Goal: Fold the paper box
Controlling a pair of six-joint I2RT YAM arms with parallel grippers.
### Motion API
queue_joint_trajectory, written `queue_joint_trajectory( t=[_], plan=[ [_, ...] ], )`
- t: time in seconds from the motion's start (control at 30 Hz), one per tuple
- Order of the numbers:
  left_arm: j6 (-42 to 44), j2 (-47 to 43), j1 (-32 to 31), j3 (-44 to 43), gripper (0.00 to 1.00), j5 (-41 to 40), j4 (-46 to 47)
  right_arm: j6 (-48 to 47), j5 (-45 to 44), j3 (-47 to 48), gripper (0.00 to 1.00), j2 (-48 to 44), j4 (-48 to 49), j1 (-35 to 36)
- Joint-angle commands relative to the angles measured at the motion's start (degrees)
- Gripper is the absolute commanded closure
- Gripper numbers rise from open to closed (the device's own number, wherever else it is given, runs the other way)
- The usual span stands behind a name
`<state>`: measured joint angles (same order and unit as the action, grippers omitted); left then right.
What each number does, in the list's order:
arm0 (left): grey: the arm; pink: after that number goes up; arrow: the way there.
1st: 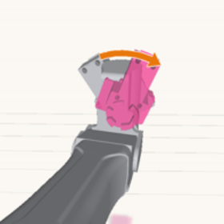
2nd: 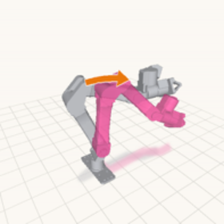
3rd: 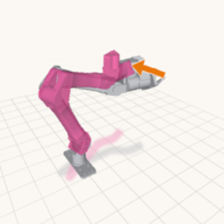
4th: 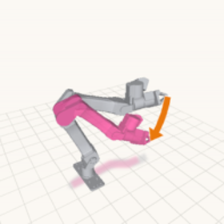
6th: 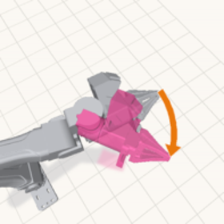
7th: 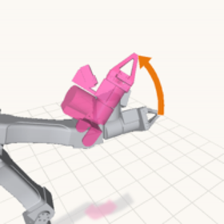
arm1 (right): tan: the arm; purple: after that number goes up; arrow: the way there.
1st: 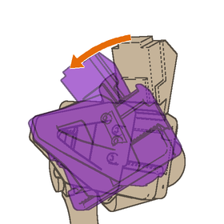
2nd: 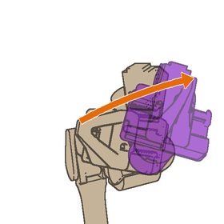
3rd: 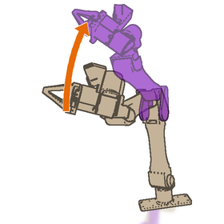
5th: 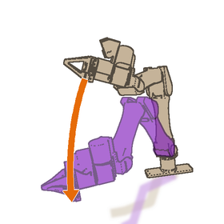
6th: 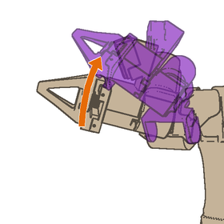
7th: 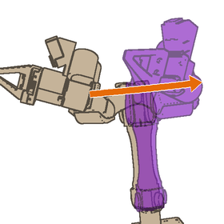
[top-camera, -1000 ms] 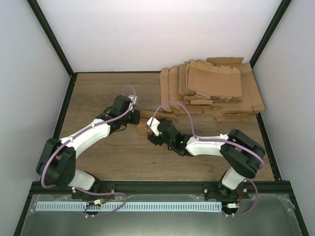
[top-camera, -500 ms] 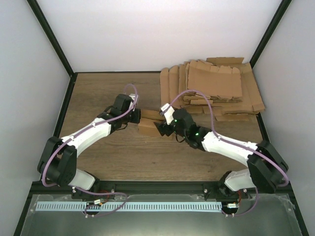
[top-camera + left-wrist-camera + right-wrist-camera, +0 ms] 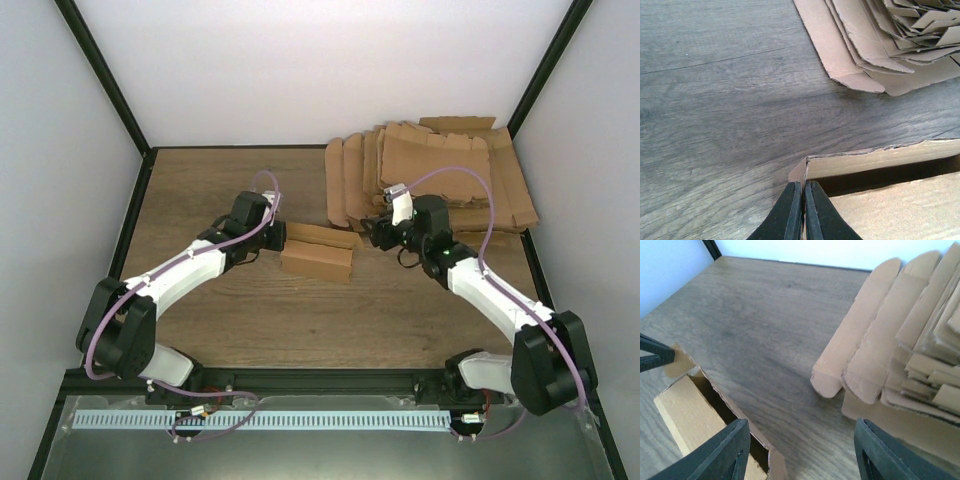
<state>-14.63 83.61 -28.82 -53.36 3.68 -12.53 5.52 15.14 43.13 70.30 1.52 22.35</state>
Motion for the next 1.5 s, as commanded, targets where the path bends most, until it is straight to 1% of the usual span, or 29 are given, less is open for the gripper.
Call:
queue_joint_trajectory(
  t=[0.0, 0.13, 0.27, 0.37, 0.47, 0.6, 0.73, 0.77, 0.9, 0.93, 1.03, 1.1, 1.23, 1.47],
  plan=[
    [0.9, 0.1, -0.3, -1.8, 0.95, -0.5, 0.7, 0.5, 7.8, 3.1, 0.43, 3.0, -3.4, -1.1],
    [0.9, 0.0, -0.3, -1.7, 0.95, -0.4, 0.7, 0.6, 9.1, 3.6, 0.44, 4.0, -6.0, -1.1],
    [0.8, -0.1, -0.4, -1.7, 0.95, -0.3, 0.6, 2.1, 7.7, 2.7, 0.45, 3.1, -9.4, -0.9],
    [0.7, -0.1, -0.4, -1.7, 0.95, -0.3, 0.6, 3.0, 5.2, 2.2, 0.48, 3.2, -11.0, -0.4],
    [0.6, -0.2, -0.7, -1.6, 0.95, -0.2, 0.6, 3.4, 4.3, 3.0, 0.53, 4.3, -12.2, 0.3],
    [0.5, -0.3, -1.0, -1.8, 0.95, -0.7, 0.2, 4.6, 1.2, 4.2, 0.58, 5.2, -13.0, 2.9],
    [0.0, -0.4, -1.5, -1.8, 0.95, -1.2, -0.1, 5.5, -0.9, 5.1, 0.65, 6.0, -13.3, 4.2],
    [-0.2, -0.4, -1.8, -1.7, 0.95, -1.5, -0.2, 5.7, -1.2, 5.2, 0.69, 6.4, -13.4, 4.5],
    [-0.5, -0.5, -2.9, -2.0, 0.95, -3.1, -0.9, 6.4, -3.0, 5.7, 0.75, 6.9, -13.5, 5.2],
    [-0.7, -0.6, -3.2, -2.0, 0.95, -3.3, -1.0, 6.6, -3.1, 5.8, 0.78, 6.9, -13.5, 5.3],
    [-1.5, -0.7, -4.0, -2.2, 0.95, -4.5, -1.6, 7.5, -3.6, 6.2, 0.93, 6.9, -13.8, 5.5],
    [-2.7, -0.9, -4.5, -2.4, 0.94, -5.2, -2.1, 8.3, -3.8, 6.6, 0.98, 6.8, -14.3, 5.8],
    [-6.6, -2.0, -5.8, -2.0, 0.94, -5.5, -2.4, 12.4, -5.2, 7.8, 0.98, 6.5, -16.0, 6.6],
    [-13.2, -3.1, -8.0, 0.0, 0.94, -6.4, -0.9, 21.3, -12.6, 10.3, 0.97, 8.8, -19.4, 9.9]
  ],
)
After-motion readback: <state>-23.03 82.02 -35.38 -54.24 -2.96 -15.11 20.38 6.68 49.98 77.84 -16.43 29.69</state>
